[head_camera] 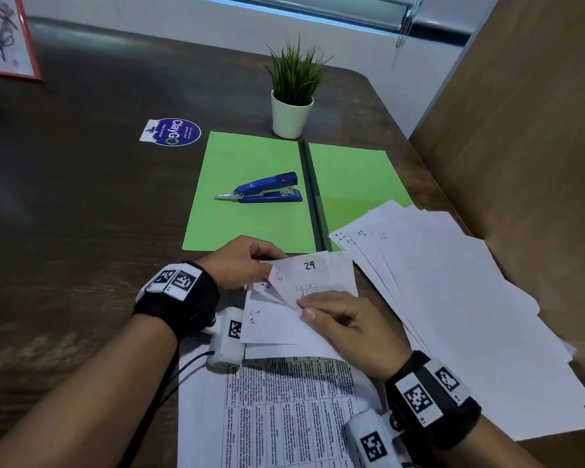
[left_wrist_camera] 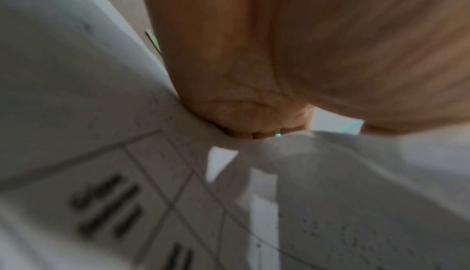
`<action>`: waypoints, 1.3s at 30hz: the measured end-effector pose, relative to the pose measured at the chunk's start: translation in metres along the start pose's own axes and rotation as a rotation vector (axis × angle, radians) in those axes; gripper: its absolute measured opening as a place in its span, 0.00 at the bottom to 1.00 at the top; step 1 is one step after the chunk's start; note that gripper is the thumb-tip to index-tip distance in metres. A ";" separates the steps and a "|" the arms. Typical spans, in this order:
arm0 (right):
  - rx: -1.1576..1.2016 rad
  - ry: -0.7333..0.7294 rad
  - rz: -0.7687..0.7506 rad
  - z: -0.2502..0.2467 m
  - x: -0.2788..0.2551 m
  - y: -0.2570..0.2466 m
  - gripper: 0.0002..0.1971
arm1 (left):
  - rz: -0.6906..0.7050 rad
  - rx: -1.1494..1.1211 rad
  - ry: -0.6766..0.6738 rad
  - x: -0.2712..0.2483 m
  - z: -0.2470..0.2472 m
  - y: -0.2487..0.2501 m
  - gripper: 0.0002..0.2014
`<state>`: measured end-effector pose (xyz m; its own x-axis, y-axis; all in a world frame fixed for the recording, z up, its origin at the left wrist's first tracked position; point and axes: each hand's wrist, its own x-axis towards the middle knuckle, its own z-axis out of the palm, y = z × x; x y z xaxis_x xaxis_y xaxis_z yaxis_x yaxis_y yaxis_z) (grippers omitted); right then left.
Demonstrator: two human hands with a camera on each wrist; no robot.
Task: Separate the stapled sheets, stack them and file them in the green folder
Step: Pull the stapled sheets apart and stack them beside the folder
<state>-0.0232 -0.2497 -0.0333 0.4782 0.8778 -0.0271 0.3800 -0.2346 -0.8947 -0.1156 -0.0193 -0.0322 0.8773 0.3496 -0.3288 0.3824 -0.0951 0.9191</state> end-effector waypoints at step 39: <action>-0.115 0.406 0.203 -0.005 0.030 0.019 0.16 | 0.120 -0.046 0.005 0.002 0.002 -0.006 0.18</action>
<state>0.0025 -0.2299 -0.0488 0.8145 0.5802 0.0008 0.3209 -0.4494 -0.8337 -0.1160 -0.0196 -0.0385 0.9145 0.3426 -0.2150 0.2609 -0.0933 0.9608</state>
